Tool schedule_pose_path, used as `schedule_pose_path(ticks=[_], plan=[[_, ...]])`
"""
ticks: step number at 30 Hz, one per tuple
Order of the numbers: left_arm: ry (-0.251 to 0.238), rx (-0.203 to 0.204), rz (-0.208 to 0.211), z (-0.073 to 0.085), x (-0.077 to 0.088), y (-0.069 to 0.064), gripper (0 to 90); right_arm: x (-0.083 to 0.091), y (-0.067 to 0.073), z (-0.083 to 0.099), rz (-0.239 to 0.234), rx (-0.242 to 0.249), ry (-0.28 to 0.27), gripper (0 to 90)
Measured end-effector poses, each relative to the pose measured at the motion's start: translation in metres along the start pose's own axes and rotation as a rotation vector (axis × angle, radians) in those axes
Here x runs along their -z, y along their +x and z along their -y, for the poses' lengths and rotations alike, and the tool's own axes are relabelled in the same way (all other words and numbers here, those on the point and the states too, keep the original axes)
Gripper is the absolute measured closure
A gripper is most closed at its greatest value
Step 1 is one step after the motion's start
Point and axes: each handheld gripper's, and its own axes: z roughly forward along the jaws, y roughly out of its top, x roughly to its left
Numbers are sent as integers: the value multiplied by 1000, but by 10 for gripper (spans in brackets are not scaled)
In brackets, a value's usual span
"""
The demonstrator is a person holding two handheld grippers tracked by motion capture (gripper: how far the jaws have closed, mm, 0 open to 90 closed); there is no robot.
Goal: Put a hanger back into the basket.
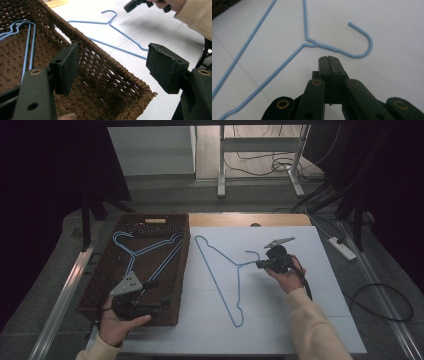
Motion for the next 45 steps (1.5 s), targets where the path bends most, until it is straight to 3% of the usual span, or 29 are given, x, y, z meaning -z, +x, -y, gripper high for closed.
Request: schedule_pose_path(ticks=[7, 12, 18, 26, 32, 45], plan=[[6, -4, 3, 1, -2, -1, 270, -26, -16, -18, 25, -31, 17, 900], [7, -6, 3, 0, -3, -1, 270, -44, -24, -18, 56, -51, 40, 900], [9, -6, 2, 1, -3, 0, 269, -52, -28, -17, 85, -59, 73, 900], [8, -7, 9, 0, -4, -2, 268, -44, -28, -14, 74, -86, 133, 900], [7, -3, 8, 1, -3, 0, 269, -33, -22, -7, 91, -57, 187, 900], [4, 9, 15, 1, -2, 2, 268, 5, 4, 35, 60, -64, 233, 900]])
